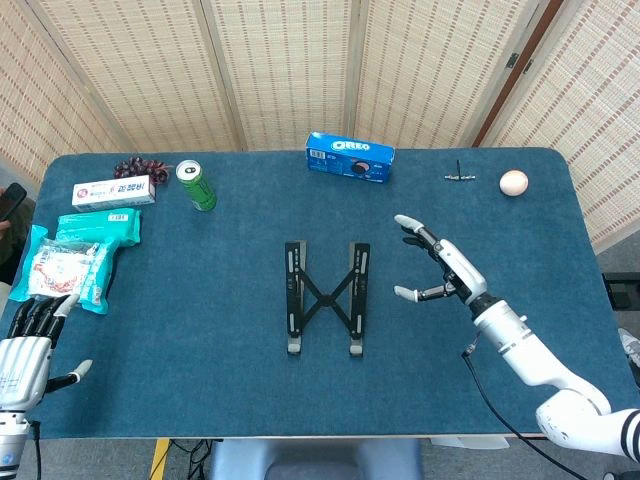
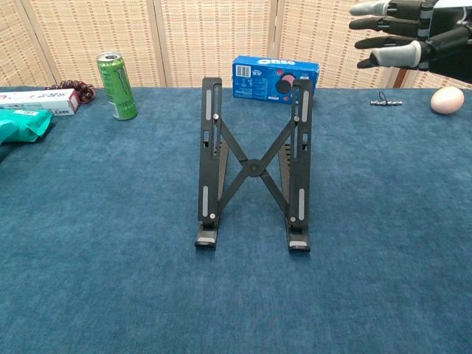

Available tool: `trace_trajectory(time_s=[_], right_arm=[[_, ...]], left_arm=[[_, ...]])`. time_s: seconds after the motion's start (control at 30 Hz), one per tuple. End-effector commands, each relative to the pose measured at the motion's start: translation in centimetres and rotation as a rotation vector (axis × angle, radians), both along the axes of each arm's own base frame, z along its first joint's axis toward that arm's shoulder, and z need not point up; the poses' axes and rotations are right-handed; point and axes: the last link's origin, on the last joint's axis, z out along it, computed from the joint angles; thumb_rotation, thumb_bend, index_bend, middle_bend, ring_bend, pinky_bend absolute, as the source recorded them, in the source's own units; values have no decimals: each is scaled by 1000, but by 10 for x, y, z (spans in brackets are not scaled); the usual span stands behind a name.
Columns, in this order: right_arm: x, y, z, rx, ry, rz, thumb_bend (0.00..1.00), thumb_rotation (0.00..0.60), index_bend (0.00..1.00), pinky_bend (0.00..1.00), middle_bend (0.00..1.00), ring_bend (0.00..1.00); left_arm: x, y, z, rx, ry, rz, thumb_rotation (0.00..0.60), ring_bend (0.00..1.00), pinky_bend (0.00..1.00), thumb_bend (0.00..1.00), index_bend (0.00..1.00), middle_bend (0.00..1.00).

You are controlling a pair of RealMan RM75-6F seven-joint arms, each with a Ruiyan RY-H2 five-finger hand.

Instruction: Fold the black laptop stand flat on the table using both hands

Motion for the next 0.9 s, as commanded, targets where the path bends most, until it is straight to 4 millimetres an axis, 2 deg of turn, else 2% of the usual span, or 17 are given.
trace_trajectory(time_s=[0.03, 0.1, 0.17, 0.47, 0.77, 0.9], right_arm=[[6, -10, -5, 20, -29, -8, 96, 600, 0, 108, 0, 0], [10, -15, -11, 39, -38, -6, 96, 600, 0, 108, 0, 0], [21, -23, -24, 84, -82, -11, 96, 600, 0, 108, 0, 0], [34, -40, -56, 171, -125, -47, 100, 600, 0, 108, 13, 0], [44, -43, -73, 214, -153, -35, 119, 600, 0, 113, 66, 0], [40, -41, -75, 235, -152, -44, 130, 600, 0, 181, 141, 48]], left_arm=[[-1, 0, -1, -2, -1, 2, 600, 104, 23, 151, 88, 140], [-1, 1, -1, 0, -1, 3, 600, 104, 23, 151, 88, 140], [-2, 1, -2, 2, -5, 5, 600, 104, 23, 151, 89, 140], [-10, 0, -1, 10, -14, 18, 600, 104, 23, 151, 88, 140], [-16, -2, -2, 5, -27, 28, 600, 104, 23, 151, 89, 140], [-18, -2, -1, 9, -28, 30, 600, 104, 23, 151, 88, 140]])
